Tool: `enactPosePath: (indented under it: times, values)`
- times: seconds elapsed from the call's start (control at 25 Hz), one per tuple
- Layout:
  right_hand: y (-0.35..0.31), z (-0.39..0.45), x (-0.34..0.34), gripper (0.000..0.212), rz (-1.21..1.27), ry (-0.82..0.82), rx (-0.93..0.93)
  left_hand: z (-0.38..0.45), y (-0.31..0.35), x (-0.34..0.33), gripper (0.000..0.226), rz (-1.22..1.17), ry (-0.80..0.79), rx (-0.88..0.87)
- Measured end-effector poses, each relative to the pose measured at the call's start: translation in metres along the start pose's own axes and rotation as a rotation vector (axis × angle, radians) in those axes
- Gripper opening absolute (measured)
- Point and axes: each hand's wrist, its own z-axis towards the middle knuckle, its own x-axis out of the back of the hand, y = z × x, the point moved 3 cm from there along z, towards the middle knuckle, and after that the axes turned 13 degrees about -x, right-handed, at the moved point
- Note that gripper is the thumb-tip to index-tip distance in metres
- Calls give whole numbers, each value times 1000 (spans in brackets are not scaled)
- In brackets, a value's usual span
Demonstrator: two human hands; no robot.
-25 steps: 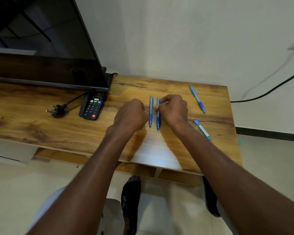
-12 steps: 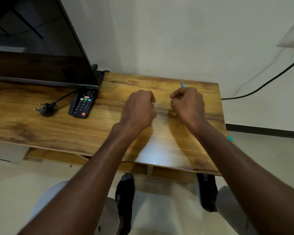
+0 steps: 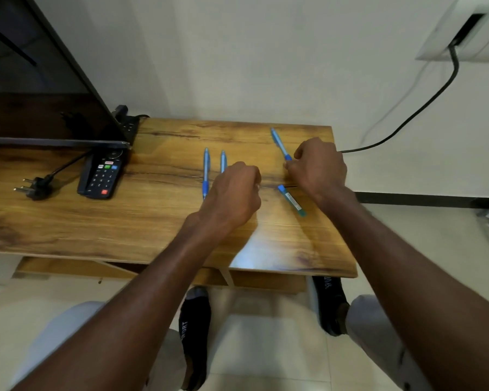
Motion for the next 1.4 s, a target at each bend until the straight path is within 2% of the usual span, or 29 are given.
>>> enactPosePath:
  times: [0.2,0.32,0.4,0.52,0.6,0.72,0.8,0.96,1.0,1.16,1.4]
  values:
    - [-3,0,-9,15,120,-89,-69,1,-2,2,22,-55,20,41]
    - [-2,2,-3,15,359,-210,-188,4,-10,17,23,-187,164,130]
    - [-5,-5,5,10,592,-368,-198,5,-21,28,23,-360,312,246]
    - [-10,-26,13,10,807,-643,-166,4,-34,35,27,-818,455,424]
    - [-12,-39,14,14,813,-784,-102,3,-35,39,31,-1040,501,457]
    - [-18,-50,17,19,726,-900,2,4,-34,41,36,-1123,517,445]
    - [-24,-51,18,23,701,-904,45,4,-33,40,38,-1132,475,427]
    - [-26,-40,21,16,787,-630,-33,3,-27,35,41,-1157,282,359]
    - [-25,-38,22,16,822,-607,-43,3,-25,33,38,-1177,244,350]
    - [-23,-35,24,20,946,-659,-25,3,-12,22,23,-1268,181,382]
    - [-21,-35,23,23,987,-713,-52,0,-10,20,24,-1221,197,425]
